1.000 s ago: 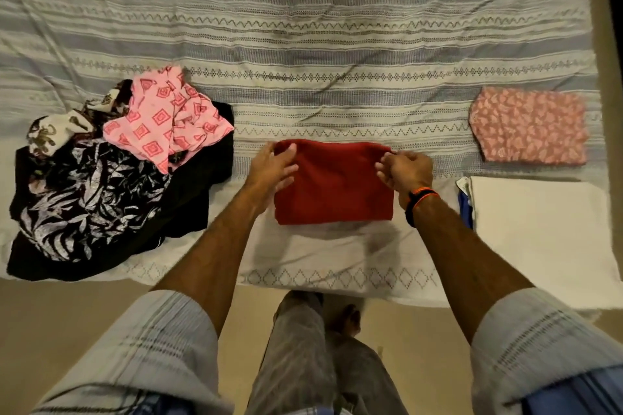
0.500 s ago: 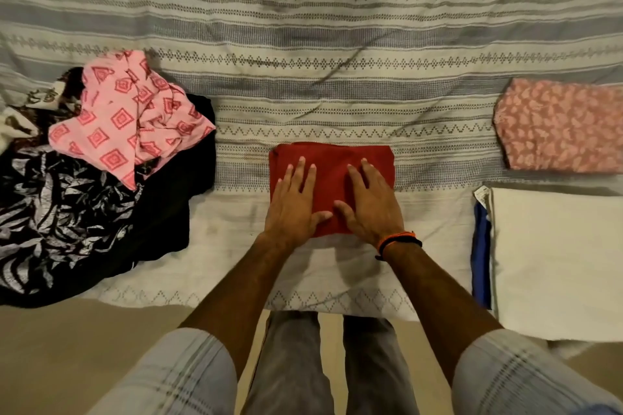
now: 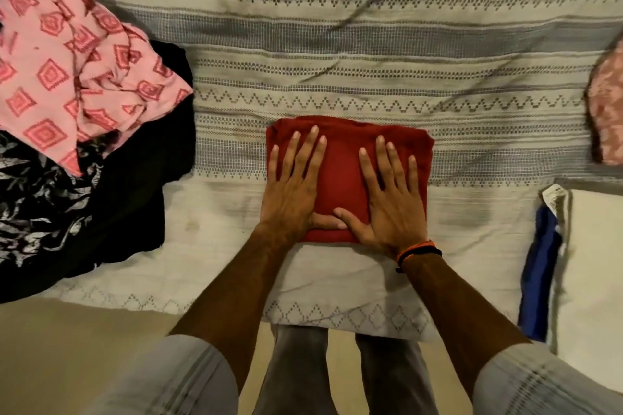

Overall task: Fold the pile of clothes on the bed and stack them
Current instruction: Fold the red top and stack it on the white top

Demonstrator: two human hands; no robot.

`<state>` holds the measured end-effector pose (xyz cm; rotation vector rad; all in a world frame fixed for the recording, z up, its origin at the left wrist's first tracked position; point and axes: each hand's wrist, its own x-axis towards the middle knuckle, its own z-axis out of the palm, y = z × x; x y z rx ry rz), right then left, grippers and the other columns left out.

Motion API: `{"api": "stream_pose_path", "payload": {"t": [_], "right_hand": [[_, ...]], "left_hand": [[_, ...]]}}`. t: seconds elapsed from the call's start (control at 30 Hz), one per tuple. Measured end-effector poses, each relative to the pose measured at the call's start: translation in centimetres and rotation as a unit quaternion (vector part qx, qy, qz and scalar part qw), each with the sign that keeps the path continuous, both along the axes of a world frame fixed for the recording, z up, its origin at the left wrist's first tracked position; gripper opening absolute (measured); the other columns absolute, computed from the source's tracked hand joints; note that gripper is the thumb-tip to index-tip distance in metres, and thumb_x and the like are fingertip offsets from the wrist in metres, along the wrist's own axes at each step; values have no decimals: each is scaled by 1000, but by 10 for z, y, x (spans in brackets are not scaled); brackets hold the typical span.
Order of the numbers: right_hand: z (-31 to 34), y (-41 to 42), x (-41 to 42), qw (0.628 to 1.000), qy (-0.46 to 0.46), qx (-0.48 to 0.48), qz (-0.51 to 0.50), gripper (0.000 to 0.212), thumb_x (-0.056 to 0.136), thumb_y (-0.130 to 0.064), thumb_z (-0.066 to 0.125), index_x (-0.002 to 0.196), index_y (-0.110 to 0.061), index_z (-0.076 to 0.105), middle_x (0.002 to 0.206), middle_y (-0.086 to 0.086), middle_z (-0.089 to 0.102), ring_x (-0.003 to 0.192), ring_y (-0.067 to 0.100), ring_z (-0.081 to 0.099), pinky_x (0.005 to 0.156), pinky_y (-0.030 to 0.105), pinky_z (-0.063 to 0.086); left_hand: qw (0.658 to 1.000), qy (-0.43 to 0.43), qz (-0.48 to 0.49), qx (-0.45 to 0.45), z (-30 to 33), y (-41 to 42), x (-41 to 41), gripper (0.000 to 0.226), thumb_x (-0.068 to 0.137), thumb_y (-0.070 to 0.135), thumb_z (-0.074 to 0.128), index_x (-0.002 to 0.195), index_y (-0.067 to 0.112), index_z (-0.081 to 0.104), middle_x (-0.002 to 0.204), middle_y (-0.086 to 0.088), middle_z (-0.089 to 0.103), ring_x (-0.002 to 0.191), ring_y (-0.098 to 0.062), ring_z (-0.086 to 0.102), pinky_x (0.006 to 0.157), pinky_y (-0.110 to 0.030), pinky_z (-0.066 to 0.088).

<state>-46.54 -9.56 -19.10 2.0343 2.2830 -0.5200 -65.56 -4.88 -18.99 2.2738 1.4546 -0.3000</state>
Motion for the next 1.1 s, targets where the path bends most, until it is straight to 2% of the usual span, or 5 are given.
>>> {"api": "stream_pose_path", "payload": {"t": [0.33,0.5,0.7,0.87,1.1], "right_hand": [[21,4,4,999,37,-16,-11,100,84,-75,46,157,-14,16,165,14,5,153,28,2,121,57,7],[54,7,10,972,148,26,-181,75,81,-41,69,144,-10,43,156,15,28,141,32,26,118,45,24],[60,9,20,824,217,-36,-522,77,71,-40,84,127,-5,46,127,12,49,113,28,53,100,44,47],[57,10,26,763,291,-140,-560,75,68,-44,87,124,-14,47,117,2,61,111,24,61,102,40,47],[56,17,17,763,360,-192,-501,75,58,-57,81,123,-25,62,120,-2,68,110,21,64,102,44,50]], "left_hand": [[1000,-15,14,-20,22,3,2,144,50,95,51,158,13,2,166,-5,-4,152,-25,-6,121,-53,-3],[986,-102,132,-27,51,4,3,128,59,72,75,156,11,17,163,-11,12,148,-31,17,120,-50,20],[868,-150,471,-54,59,-4,-2,116,58,59,85,143,0,32,140,-18,41,128,-32,42,107,-43,40],[809,-172,542,-148,49,13,-14,109,53,44,94,137,5,37,136,-12,51,121,-27,55,102,-39,48],[722,-299,542,-311,55,20,-19,68,69,25,89,129,13,59,119,-3,69,106,-22,66,95,-42,54]]}}
